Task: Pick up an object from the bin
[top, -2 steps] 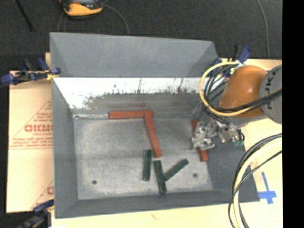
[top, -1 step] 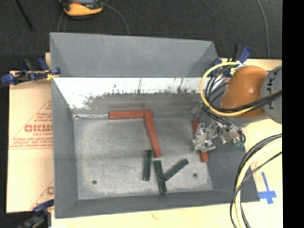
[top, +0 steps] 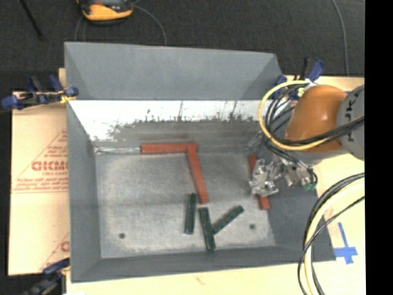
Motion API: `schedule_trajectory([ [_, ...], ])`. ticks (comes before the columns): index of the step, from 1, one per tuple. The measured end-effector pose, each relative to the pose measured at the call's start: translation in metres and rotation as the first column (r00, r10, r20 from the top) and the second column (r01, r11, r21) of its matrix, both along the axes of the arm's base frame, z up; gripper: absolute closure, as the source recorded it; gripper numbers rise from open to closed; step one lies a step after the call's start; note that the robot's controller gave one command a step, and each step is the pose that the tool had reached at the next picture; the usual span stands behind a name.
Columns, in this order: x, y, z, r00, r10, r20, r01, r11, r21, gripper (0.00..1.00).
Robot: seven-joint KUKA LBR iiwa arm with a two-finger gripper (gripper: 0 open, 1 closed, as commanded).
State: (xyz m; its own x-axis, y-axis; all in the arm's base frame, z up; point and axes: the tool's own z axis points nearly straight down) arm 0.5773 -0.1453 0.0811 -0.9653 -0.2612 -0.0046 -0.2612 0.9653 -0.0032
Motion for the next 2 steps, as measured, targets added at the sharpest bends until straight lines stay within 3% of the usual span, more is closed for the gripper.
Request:
schedule_trajectory([
  [2, 0.0000, 0.0001, 0.0000, 1.000, 0.004, 0.000, -0.004, 1.000, 0.000, 1.00],
])
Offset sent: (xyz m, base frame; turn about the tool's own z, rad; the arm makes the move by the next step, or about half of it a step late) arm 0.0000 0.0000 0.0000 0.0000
